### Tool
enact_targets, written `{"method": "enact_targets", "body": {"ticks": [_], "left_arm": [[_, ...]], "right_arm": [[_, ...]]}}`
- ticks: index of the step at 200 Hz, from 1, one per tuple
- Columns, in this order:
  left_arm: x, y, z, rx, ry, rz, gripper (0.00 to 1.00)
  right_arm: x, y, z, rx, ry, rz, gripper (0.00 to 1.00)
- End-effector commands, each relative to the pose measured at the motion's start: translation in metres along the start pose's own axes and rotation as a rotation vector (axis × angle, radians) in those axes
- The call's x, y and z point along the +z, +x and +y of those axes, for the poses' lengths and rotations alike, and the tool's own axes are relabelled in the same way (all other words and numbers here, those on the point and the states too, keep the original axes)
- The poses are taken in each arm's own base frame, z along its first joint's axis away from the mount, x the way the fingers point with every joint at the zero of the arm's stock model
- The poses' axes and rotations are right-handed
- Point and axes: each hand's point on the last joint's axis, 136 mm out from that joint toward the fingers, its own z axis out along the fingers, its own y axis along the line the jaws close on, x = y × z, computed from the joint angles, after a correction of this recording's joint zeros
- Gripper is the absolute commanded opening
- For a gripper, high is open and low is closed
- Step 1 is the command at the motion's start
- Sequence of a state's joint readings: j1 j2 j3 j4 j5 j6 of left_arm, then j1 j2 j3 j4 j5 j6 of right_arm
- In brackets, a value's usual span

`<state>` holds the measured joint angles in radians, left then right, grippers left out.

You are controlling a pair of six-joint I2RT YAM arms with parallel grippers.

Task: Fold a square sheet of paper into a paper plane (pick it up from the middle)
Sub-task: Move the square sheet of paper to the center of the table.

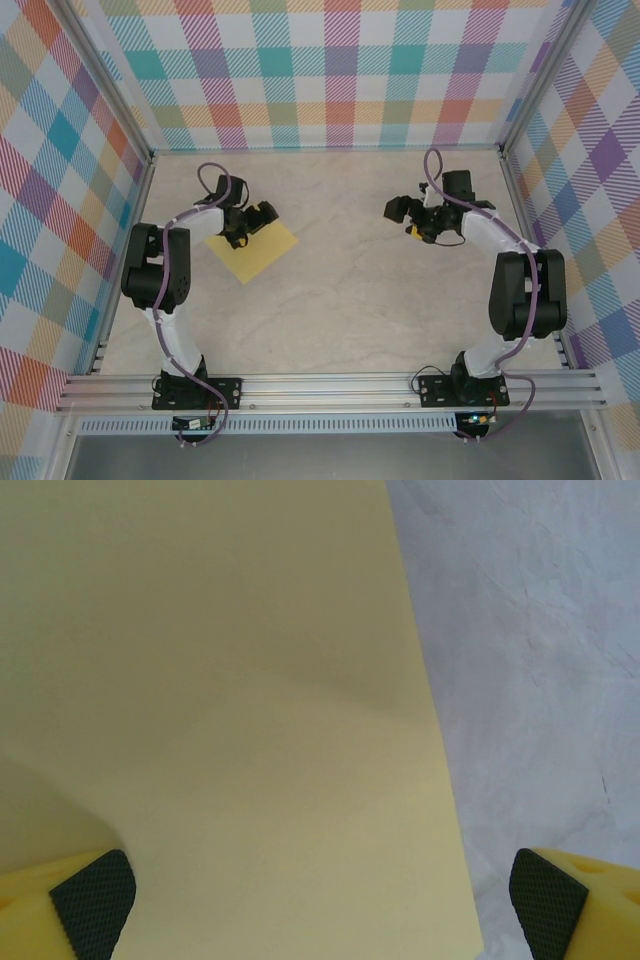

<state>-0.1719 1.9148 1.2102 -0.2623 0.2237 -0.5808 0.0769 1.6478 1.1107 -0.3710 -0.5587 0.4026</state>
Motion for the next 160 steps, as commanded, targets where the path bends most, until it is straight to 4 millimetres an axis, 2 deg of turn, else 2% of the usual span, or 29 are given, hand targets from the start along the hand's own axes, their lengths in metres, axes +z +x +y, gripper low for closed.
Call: {"method": "enact_targets", "body": {"ticks": [1, 11, 16, 69, 93, 117, 147, 160], "left_arm": [[0.024, 0.074, 0.012, -0.014, -0.030, 0.206, 1.00], [0.027, 0.090, 0.010, -0.002, -0.026, 0.237, 1.00], [0.030, 0.092, 0.001, 0.013, 0.005, 0.227, 1.00], [0.054, 0.167, -0.058, 0.195, 0.060, 0.326, 1.00], [0.058, 0.186, -0.081, 0.230, 0.097, 0.331, 1.00], [0.043, 0.179, -0.101, 0.243, 0.127, 0.290, 1.00], [-0.006, 0.144, -0.122, 0.245, 0.181, 0.146, 1.00], [-0.025, 0.129, -0.119, 0.223, 0.173, 0.082, 1.00]], "right_arm": [[-0.011, 0.008, 0.003, -0.043, 0.028, 0.003, 1.00], [-0.012, 0.010, 0.002, -0.045, 0.039, 0.005, 1.00], [-0.012, 0.010, 0.000, -0.044, 0.046, 0.004, 1.00], [-0.019, 0.015, -0.013, -0.013, 0.127, -0.012, 1.00], [-0.021, 0.018, -0.010, -0.020, 0.111, -0.023, 1.00], [-0.015, 0.023, 0.000, 0.008, 0.040, 0.022, 1.00], [0.000, 0.029, 0.027, 0.002, -0.042, 0.084, 0.98], [0.014, 0.033, 0.038, -0.012, -0.050, 0.116, 0.96]]}}
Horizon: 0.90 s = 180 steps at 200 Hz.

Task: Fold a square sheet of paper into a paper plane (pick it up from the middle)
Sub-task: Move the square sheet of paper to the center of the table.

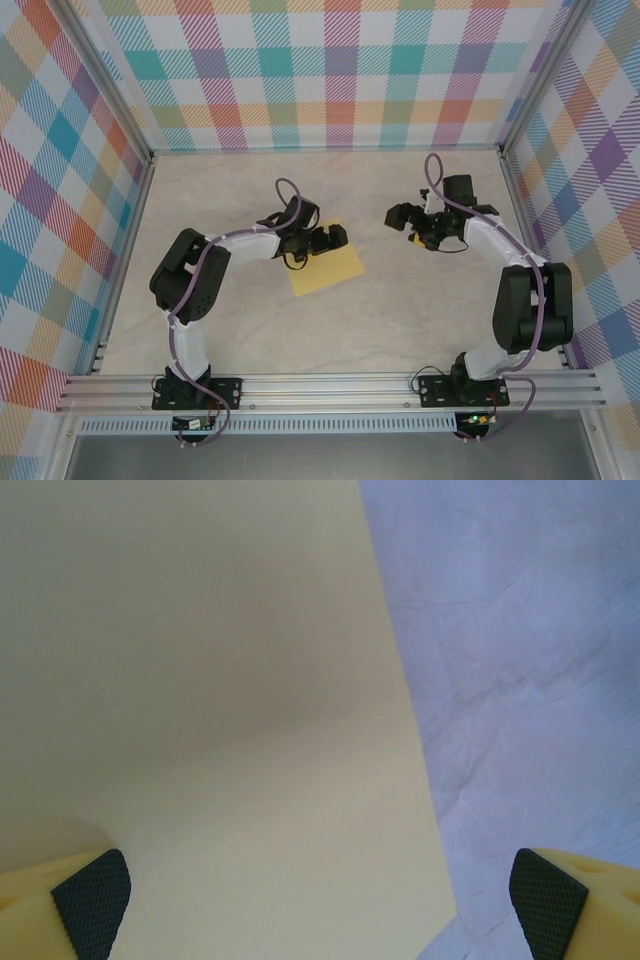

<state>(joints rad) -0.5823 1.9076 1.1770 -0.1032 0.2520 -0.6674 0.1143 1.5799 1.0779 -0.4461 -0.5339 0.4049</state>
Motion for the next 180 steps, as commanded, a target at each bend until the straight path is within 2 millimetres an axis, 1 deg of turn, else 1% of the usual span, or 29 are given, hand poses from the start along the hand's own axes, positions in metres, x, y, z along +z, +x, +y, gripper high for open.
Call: {"method": "enact_targets", "body": {"ticks": [1, 7, 16, 22, 25, 36, 45, 57, 66, 93, 113, 130, 136, 149, 157, 165, 171, 180], "left_arm": [[-0.044, -0.007, 0.007, -0.053, -0.050, -0.060, 1.00], [-0.054, -0.010, 0.011, -0.068, -0.057, -0.082, 1.00], [-0.067, -0.013, 0.020, -0.094, -0.069, -0.112, 1.00], [-0.075, -0.014, 0.026, -0.112, -0.068, -0.135, 1.00], [-0.080, -0.015, 0.027, -0.119, -0.058, -0.146, 1.00], [-0.094, -0.016, 0.029, -0.136, -0.008, -0.175, 1.00], [-0.106, -0.016, 0.035, -0.148, -0.014, -0.201, 1.00], [-0.124, -0.014, 0.048, -0.169, -0.051, -0.243, 1.00], [-0.136, -0.012, 0.056, -0.181, -0.056, -0.276, 1.00], [-0.167, -0.004, 0.075, -0.178, -0.068, -0.365, 1.00], [-0.180, 0.001, 0.080, -0.165, -0.063, -0.409, 1.00], [-0.192, 0.002, 0.077, -0.157, -0.040, -0.445, 1.00], [-0.195, 0.003, 0.077, -0.155, -0.034, -0.457, 1.00], [-0.202, 0.002, 0.076, -0.152, -0.016, -0.490, 1.00], [-0.205, 0.003, 0.076, -0.145, -0.006, -0.507, 1.00], [-0.208, 0.005, 0.080, -0.150, -0.014, -0.523, 1.00], [-0.209, 0.006, 0.084, -0.153, -0.023, -0.532, 1.00], [-0.213, 0.008, 0.083, -0.135, -0.011, -0.549, 1.00]], "right_arm": [[0.020, 0.006, 0.031, -0.016, -0.077, 0.072, 0.96], [0.029, 0.009, 0.034, -0.025, -0.068, 0.096, 0.94], [0.041, 0.011, 0.046, -0.052, -0.066, 0.136, 0.91], [0.049, 0.014, 0.052, -0.058, -0.064, 0.162, 0.87], [0.054, 0.015, 0.056, -0.063, -0.061, 0.169, 0.84], [0.066, 0.017, 0.062, -0.070, -0.049, 0.167, 0.82], [0.077, 0.020, 0.069, -0.072, -0.057, 0.177, 0.77], [0.094, 0.027, 0.078, -0.074, -0.078, 0.235, 0.75], [0.106, 0.032, 0.080, -0.080, -0.070, 0.282, 0.72], [0.132, 0.035, 0.085, -0.103, -0.038, 0.339, 0.73], [0.152, 0.034, 0.073, -0.082, 0.011, 0.360, 0.74], [0.163, 0.036, 0.071, -0.059, 0.001, 0.393, 0.74], [0.167, 0.036, 0.067, -0.044, 0.017, 0.401, 0.74], [0.175, 0.040, 0.050, 0.003, 0.079, 0.409, 0.74], [0.176, 0.043, 0.042, 0.020, 0.110, 0.408, 0.74], [0.175, 0.047, 0.026, 0.053, 0.183, 0.397, 0.72], [0.171, 0.049, 0.018, 0.064, 0.223, 0.383, 0.71], [0.165, 0.054, 0.006, 0.082, 0.271, 0.367, 0.71]]}}
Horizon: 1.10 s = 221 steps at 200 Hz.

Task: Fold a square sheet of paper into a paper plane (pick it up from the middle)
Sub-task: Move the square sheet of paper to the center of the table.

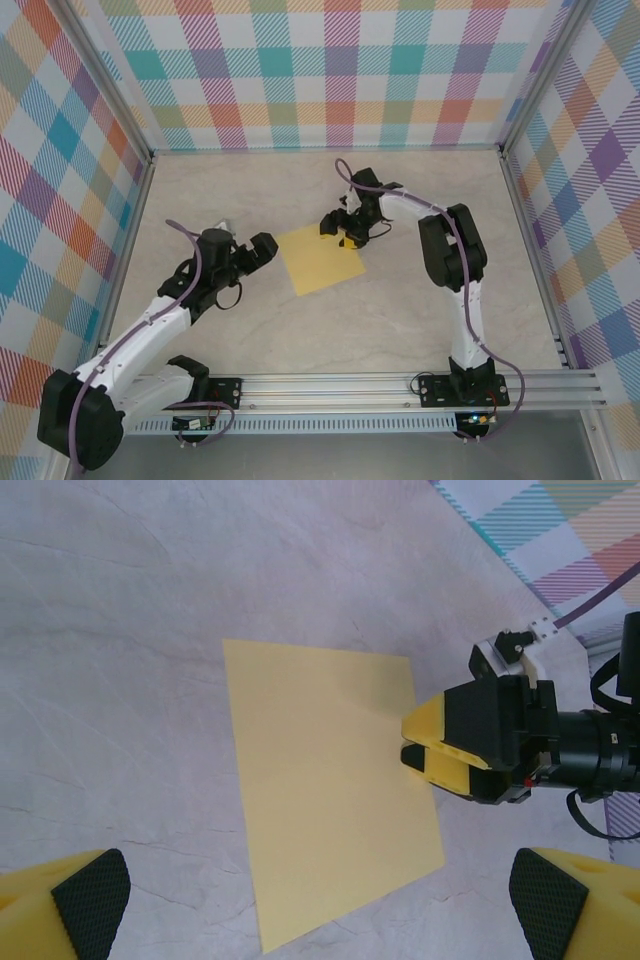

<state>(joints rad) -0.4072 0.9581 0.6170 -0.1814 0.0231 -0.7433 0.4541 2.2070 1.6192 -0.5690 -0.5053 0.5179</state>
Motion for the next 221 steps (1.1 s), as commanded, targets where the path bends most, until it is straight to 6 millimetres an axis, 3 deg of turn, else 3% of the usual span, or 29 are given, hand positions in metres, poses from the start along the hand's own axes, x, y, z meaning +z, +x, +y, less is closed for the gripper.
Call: {"method": "enact_targets", "body": {"ticks": [1, 21, 57, 87, 118, 148, 169, 199, 221], "left_arm": [[-0.009, -0.006, 0.009, 0.019, 0.000, -0.069, 1.00], [-0.018, -0.006, 0.013, 0.009, 0.036, -0.121, 1.00], [-0.030, 0.003, 0.020, 0.019, 0.022, -0.095, 1.00], [-0.025, 0.018, 0.009, 0.027, 0.107, -0.024, 1.00], [-0.023, 0.025, 0.015, 0.036, 0.063, 0.024, 1.00], [-0.012, 0.038, 0.017, 0.029, 0.060, 0.095, 1.00], [-0.007, 0.045, 0.021, 0.038, 0.024, 0.152, 1.00], [0.001, 0.047, 0.019, 0.038, 0.036, 0.167, 1.00], [0.004, 0.050, 0.018, 0.057, 0.023, 0.204, 1.00]], "right_arm": [[0.002, 0.027, -0.047, 0.141, 0.191, 0.014, 0.71], [-0.007, 0.049, -0.070, 0.220, 0.255, -0.024, 0.69], [-0.021, 0.077, -0.087, 0.272, 0.286, -0.076, 0.69], [-0.043, 0.072, -0.073, 0.221, 0.296, -0.106, 0.69], [-0.062, 0.057, -0.045, 0.153, 0.260, -0.164, 0.73], [-0.054, 0.050, -0.033, 0.121, 0.249, -0.142, 0.71], [-0.044, 0.054, -0.045, 0.121, 0.346, -0.111, 0.71], [-0.020, 0.064, -0.048, 0.078, 0.325, -0.046, 0.70], [-0.012, 0.080, -0.061, 0.023, 0.390, 0.024, 0.69]]}}
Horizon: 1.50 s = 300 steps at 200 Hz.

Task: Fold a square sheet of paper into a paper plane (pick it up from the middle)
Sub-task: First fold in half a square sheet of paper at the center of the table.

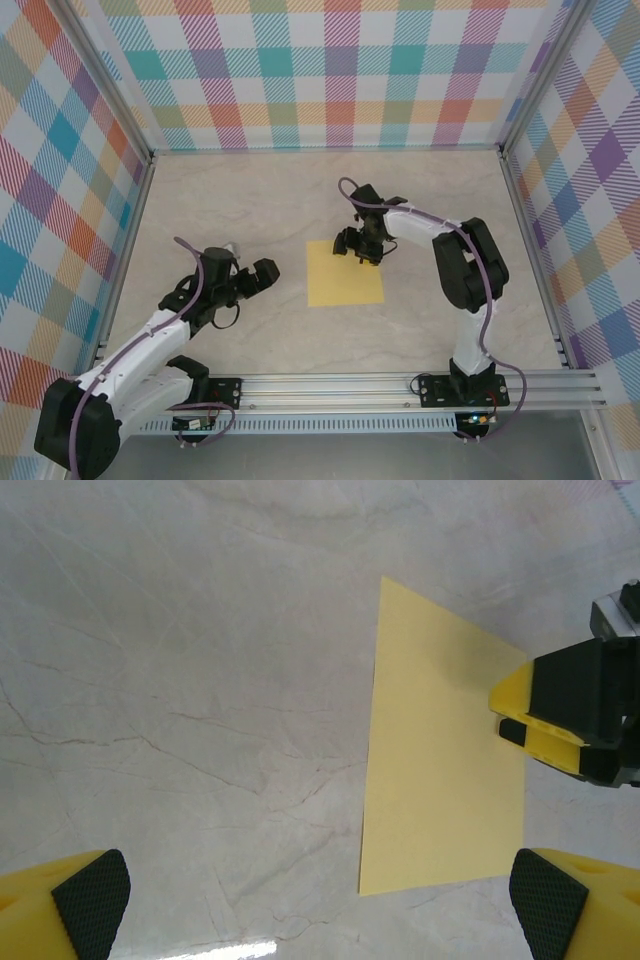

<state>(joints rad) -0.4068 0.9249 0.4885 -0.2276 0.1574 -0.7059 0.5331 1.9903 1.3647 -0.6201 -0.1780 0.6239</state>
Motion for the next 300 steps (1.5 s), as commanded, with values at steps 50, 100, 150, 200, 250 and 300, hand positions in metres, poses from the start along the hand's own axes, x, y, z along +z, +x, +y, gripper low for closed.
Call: {"method": "enact_targets", "body": {"ticks": [50, 100, 150, 200, 250, 300], "left_arm": [[0.003, -0.005, -0.016, 0.049, 0.037, 0.038, 1.00], [0.009, -0.004, -0.013, 0.064, 0.027, 0.049, 1.00], [0.019, -0.006, -0.015, 0.071, 0.027, 0.061, 1.00], [0.025, -0.007, -0.019, 0.077, 0.041, 0.072, 1.00], [0.027, -0.003, -0.017, 0.076, 0.032, 0.101, 1.00], [0.027, -0.003, -0.018, 0.072, 0.031, 0.099, 1.00]], "right_arm": [[0.004, 0.028, -0.032, -0.163, 0.149, 0.086, 0.69], [-0.059, -0.001, 0.011, -0.208, 0.180, -0.111, 0.92], [-0.074, -0.012, -0.011, -0.118, 0.434, -0.317, 1.00], [-0.023, 0.017, 0.016, -0.064, 0.258, -0.057, 1.00], [-0.007, 0.018, 0.002, -0.081, 0.363, -0.019, 1.00], [-0.003, 0.020, 0.002, -0.090, 0.383, 0.004, 1.00]]}}
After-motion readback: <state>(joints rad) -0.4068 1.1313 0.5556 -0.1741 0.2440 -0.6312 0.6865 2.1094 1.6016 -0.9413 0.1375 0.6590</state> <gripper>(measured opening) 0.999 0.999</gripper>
